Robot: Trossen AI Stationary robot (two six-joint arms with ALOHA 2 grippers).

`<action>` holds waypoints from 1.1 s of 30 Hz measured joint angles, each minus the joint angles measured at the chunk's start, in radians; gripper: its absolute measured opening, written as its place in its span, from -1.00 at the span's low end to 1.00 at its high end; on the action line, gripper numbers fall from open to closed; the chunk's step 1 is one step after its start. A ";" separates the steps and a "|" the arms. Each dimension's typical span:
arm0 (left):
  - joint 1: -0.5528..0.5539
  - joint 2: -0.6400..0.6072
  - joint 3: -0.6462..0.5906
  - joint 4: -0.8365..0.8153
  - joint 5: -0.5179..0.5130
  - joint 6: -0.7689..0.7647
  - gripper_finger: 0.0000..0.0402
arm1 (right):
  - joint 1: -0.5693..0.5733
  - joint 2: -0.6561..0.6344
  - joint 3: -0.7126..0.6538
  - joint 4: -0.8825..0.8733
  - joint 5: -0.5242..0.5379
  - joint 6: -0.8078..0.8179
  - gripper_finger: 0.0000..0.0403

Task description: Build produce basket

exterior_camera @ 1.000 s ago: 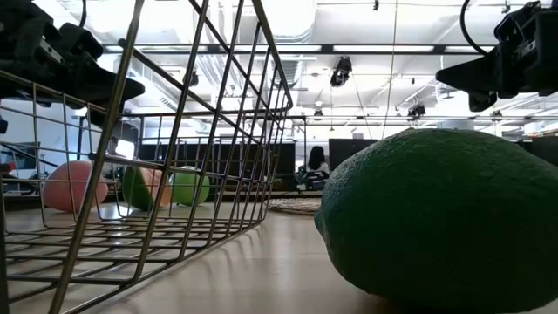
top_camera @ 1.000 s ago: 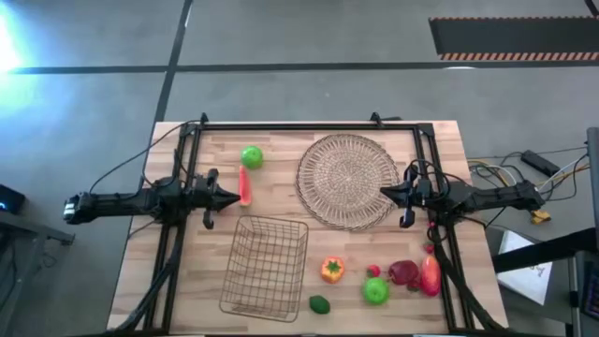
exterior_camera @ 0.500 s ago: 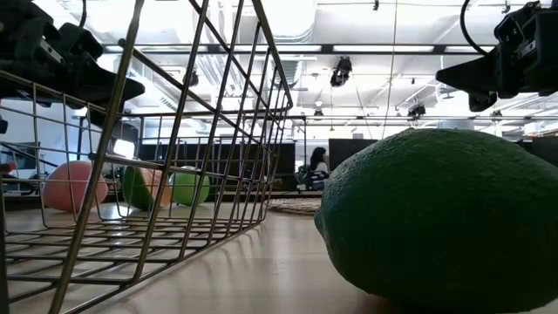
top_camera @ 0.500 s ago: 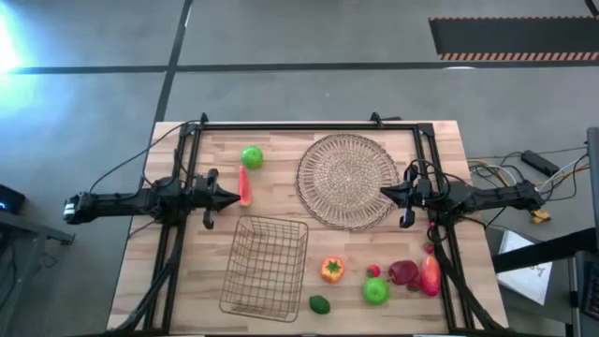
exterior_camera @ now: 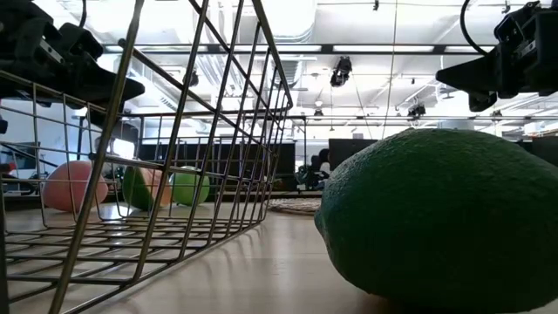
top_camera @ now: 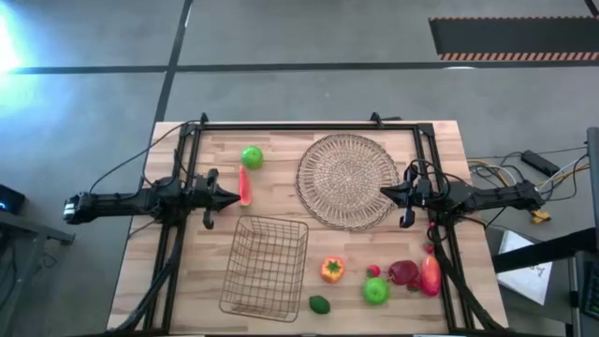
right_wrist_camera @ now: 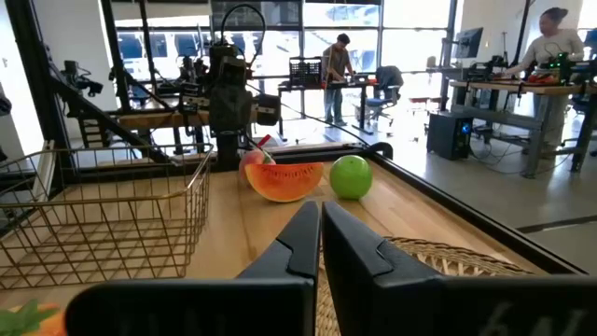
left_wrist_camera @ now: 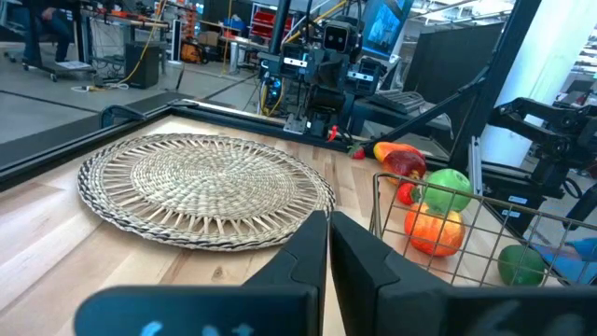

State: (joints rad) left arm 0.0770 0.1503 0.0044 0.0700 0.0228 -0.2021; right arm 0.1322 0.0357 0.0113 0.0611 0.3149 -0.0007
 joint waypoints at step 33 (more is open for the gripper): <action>-0.001 0.080 0.101 0.199 0.088 0.035 -1.00 | 0.000 0.000 0.000 0.000 0.000 0.000 -0.96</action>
State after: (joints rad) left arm 0.0765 0.2302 0.1057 0.2691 0.1109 -0.1669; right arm 0.1325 0.0353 0.0113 0.0608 0.3149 -0.0006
